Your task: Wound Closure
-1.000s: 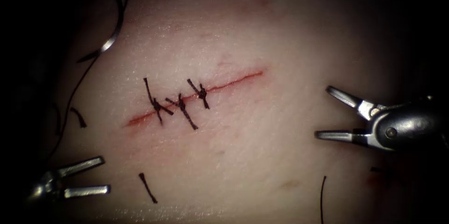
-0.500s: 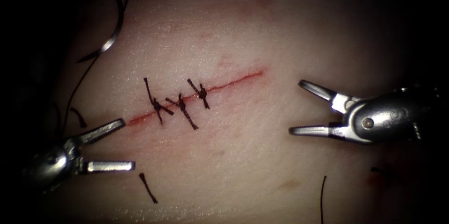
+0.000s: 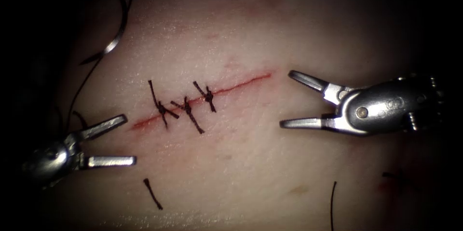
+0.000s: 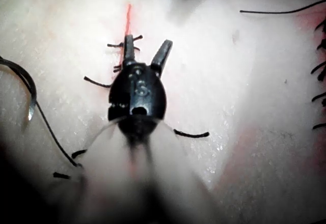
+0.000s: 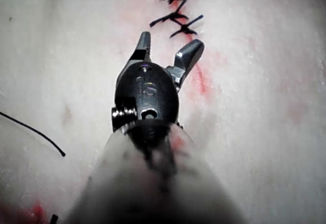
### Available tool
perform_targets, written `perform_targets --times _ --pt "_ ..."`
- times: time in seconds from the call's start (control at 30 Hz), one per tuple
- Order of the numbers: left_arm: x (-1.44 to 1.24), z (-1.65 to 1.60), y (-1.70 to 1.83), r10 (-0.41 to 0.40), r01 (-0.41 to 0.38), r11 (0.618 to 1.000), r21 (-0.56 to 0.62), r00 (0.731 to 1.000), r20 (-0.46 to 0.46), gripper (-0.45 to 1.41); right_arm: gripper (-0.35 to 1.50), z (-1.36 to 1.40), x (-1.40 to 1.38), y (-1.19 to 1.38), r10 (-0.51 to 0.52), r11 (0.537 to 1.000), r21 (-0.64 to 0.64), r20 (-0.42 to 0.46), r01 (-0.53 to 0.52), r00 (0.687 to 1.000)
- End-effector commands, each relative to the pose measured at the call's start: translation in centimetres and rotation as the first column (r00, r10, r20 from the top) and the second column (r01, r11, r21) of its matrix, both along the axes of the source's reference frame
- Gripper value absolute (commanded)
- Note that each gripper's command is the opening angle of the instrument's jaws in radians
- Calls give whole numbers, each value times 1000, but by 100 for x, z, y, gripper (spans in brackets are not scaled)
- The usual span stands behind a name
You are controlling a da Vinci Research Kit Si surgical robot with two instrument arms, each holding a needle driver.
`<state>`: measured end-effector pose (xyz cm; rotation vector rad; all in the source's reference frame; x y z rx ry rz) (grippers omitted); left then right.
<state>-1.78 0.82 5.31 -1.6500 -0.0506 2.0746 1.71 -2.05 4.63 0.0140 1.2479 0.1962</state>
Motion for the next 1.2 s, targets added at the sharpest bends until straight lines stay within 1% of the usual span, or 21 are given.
perform_targets --times 0.03,0.4,0.43,0.5,0.57,0.63,0.73,0.77,0.83,0.87,0.97,1.07,1.13,1.2 --pt "-5 6 1 1 -1 1000 -1 1000 2 41 109 4 4 -6 -3 1000 0 -2 3 1000" --pt "-5 6 1 1 -1 1000 -1 1000 2 41 109 4 4 -6 -3 1000 0 -2 3 1000" --pt "-5 6 1 1 -1 1000 -1 1000 2 41 112 4 5 -6 -4 1000 0 -4 4 1000" --pt "-5 6 1 1 -1 1000 -1 1000 2 41 118 4 7 -6 12 996 90 -23 -10 1000" --pt "-7 5 -1 6 -6 1000 -4 1000 11 46 124 5 12 -6 66 985 162 -54 -57 996" --pt "-10 4 -4 10 -10 999 -35 1000 5 43 129 7 17 -5 64 986 162 -84 -49 994" --pt "-18 0 -10 10 -9 999 -42 1000 23 48 139 9 23 -3 31 986 164 -108 -13 994" --pt "-19 -3 -10 -3 4 999 -44 1000 24 51 134 11 24 -2 25 986 164 -118 -5 993" --pt "-18 -6 -7 -55 54 998 -42 998 -11 51 125 12 23 1 17 986 164 -130 4 991" --pt "-15 -7 -5 -97 95 995 -39 994 -46 49 124 13 23 2 16 985 171 -135 7 991" --pt "-6 -10 7 -154 153 988 -23 981 -120 48 122 14 21 4 26 985 171 -117 -6 993" --pt "3 -11 18 -168 166 986 -28 969 -180 48 122 13 18 2 24 985 170 -117 -4 993" --pt "8 -10 27 -175 167 984 -56 954 -243 46 120 11 17 0 24 986 169 -115 -4 993" --pt "11 -8 34 -178 164 984 -73 942 -284 43 120 10 17 -1 27 986 169 -111 -8 993"
